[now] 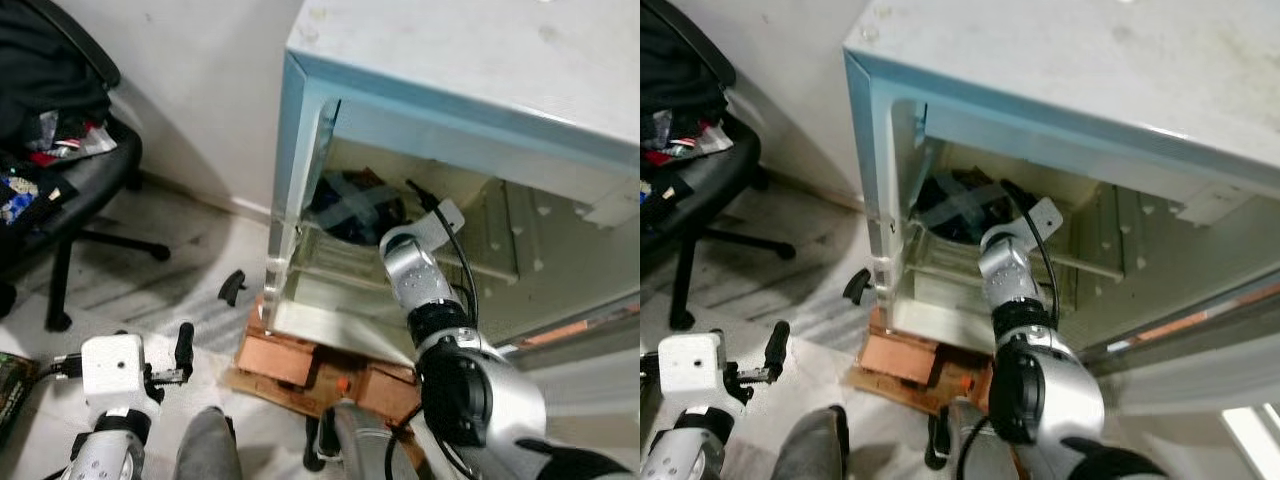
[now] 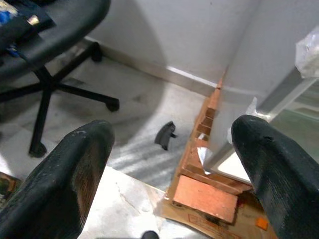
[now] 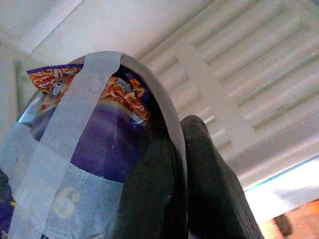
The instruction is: Restocking fridge
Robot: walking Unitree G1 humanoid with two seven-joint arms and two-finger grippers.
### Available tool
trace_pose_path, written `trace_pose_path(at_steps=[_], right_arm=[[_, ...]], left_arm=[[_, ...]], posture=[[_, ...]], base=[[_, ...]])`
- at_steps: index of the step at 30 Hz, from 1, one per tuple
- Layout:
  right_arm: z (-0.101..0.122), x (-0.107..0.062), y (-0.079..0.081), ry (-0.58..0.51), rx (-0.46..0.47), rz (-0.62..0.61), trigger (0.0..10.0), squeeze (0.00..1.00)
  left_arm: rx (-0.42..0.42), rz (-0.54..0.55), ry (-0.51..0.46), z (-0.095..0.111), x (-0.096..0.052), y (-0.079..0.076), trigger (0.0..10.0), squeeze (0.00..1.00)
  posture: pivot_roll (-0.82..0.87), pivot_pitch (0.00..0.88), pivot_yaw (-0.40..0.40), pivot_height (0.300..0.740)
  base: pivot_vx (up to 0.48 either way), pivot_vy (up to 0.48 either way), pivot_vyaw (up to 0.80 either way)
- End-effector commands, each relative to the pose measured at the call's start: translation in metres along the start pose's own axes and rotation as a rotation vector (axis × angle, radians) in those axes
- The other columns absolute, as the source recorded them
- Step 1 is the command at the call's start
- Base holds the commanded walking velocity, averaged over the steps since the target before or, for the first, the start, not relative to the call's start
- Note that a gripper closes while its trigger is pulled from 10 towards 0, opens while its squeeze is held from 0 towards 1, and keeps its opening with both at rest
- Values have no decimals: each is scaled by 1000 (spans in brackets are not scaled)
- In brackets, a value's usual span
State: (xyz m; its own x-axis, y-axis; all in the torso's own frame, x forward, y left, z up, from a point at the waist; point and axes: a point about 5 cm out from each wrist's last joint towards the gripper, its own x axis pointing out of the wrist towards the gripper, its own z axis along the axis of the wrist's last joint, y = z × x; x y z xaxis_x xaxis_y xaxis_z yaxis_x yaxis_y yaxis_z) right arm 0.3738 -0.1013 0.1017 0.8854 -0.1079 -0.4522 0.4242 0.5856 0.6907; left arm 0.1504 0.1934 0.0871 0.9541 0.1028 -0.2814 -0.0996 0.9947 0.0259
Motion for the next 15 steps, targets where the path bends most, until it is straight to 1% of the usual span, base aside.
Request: trace_pose_path(at_steps=[1, 3, 4, 5, 6, 7, 8, 9, 11, 12, 13, 14, 15], right_arm=[[-14, -5, 25, 35, 60, 49, 10000, 0], [-17, -7, 33, 53, 126, 64, 10000, 0], [-21, -7, 37, 69, 175, 77, 10000, 949], [-24, -9, 41, 90, 240, 93, 10000, 1000], [-26, -9, 44, 102, 283, 102, 10000, 1000], [-29, -10, 46, 109, 299, 109, 10000, 1000], [-33, -12, 51, 126, 338, 138, 10000, 1000], [-33, -12, 51, 126, 338, 138, 10000, 1000], [-38, -14, 56, 147, 389, 194, 10000, 1000], [-38, -14, 56, 147, 389, 194, 10000, 1000], [-37, -14, 56, 150, 413, 209, 10000, 1000], [-36, -13, 56, 147, 420, 212, 10000, 1000], [-31, -12, 55, 136, 431, 233, 10000, 1000]], left_arm=[[0, 5, 19, -2, -3, -2, 10000, 0], [-1, 5, 20, -1, -3, -4, 10000, 0], [-5, 6, 20, 0, -3, -4, 10000, 0], [-7, 7, 21, 0, -2, -4, 10000, 0], [-9, 8, 22, 0, -2, -5, 10000, 0], [-8, 8, 21, 1, -1, -5, 10000, 0], [-7, 5, 18, 2, 0, -6, 10000, 0], [-7, 5, 18, 2, 0, -6, 10000, 0], [-7, 2, 12, 3, 3, -7, 10000, 0], [-7, 2, 12, 3, 3, -7, 10000, 0], [-8, 2, 11, 3, 5, -7, 10000, 0], [-8, 3, 10, 3, 6, -7, 10000, 0], [-11, 3, 8, 3, 8, -7, 10000, 0]], posture=[[269, 297, -153, 740], [266, 302, -155, 740], [266, 302, -156, 740], [267, 302, -158, 740], [268, 301, -159, 740], [267, 300, -158, 740], [266, 301, -161, 740], [266, 301, -161, 740], [257, 297, -163, 740], [257, 297, -163, 740], [253, 295, -165, 740], [251, 294, -166, 740], [245, 290, -167, 740]], base=[[0, 0, 0], [0, 0, 0], [0, 0, 0], [0, 0, 0], [0, 0, 0], [0, 0, 0], [0, 0, 0], [0, 0, 0], [0, 0, 0], [0, 0, 0], [0, 0, 0], [0, 0, 0], [0, 0, 0]])
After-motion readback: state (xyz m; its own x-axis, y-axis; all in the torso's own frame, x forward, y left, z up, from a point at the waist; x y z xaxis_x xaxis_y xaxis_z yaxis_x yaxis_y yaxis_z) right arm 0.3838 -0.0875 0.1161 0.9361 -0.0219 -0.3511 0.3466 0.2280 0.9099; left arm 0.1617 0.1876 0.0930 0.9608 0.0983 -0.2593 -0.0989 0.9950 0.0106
